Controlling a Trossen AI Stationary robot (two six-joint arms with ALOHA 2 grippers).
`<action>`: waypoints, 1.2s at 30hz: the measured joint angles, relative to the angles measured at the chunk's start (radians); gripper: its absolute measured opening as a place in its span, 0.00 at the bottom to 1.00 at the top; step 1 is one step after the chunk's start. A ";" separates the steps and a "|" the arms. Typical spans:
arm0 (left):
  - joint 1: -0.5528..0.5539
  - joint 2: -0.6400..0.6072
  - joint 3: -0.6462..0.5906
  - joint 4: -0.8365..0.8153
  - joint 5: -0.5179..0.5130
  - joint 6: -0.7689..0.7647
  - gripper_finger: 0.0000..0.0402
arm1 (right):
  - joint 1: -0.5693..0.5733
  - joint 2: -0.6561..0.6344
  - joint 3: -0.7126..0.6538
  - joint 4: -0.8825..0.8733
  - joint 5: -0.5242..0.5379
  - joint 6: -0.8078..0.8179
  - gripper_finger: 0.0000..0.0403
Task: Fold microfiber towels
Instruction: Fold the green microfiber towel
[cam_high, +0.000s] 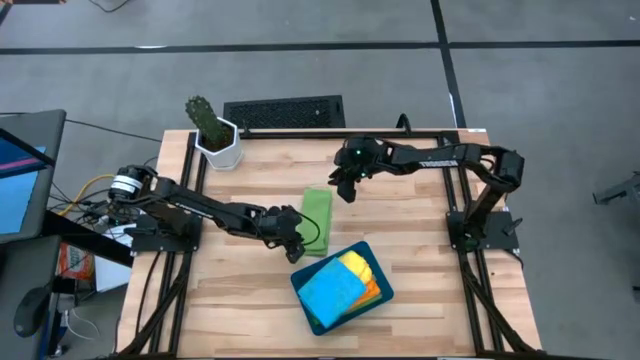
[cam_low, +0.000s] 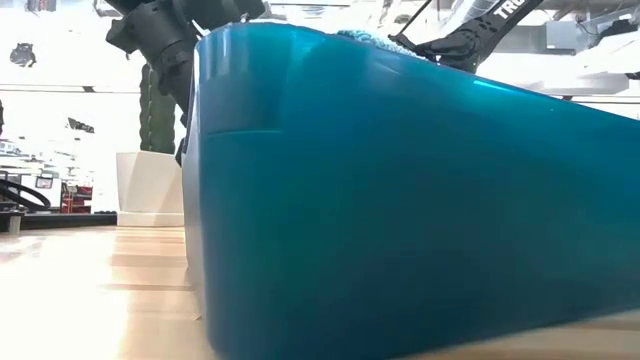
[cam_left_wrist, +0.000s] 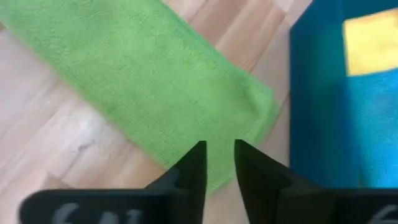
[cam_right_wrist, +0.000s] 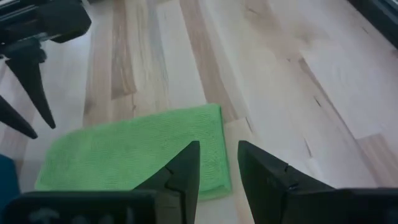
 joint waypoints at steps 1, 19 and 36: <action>0.000 0.000 0.000 -0.007 -0.010 0.010 0.16 | -0.002 0.000 0.000 -0.001 0.000 0.000 0.33; 0.016 0.173 0.005 0.030 0.101 0.094 0.00 | -0.002 0.001 0.000 -0.026 -0.002 -0.001 0.33; 0.360 -0.018 0.000 -0.359 0.045 0.487 0.00 | -0.020 0.002 0.000 -0.019 -0.006 -0.010 0.33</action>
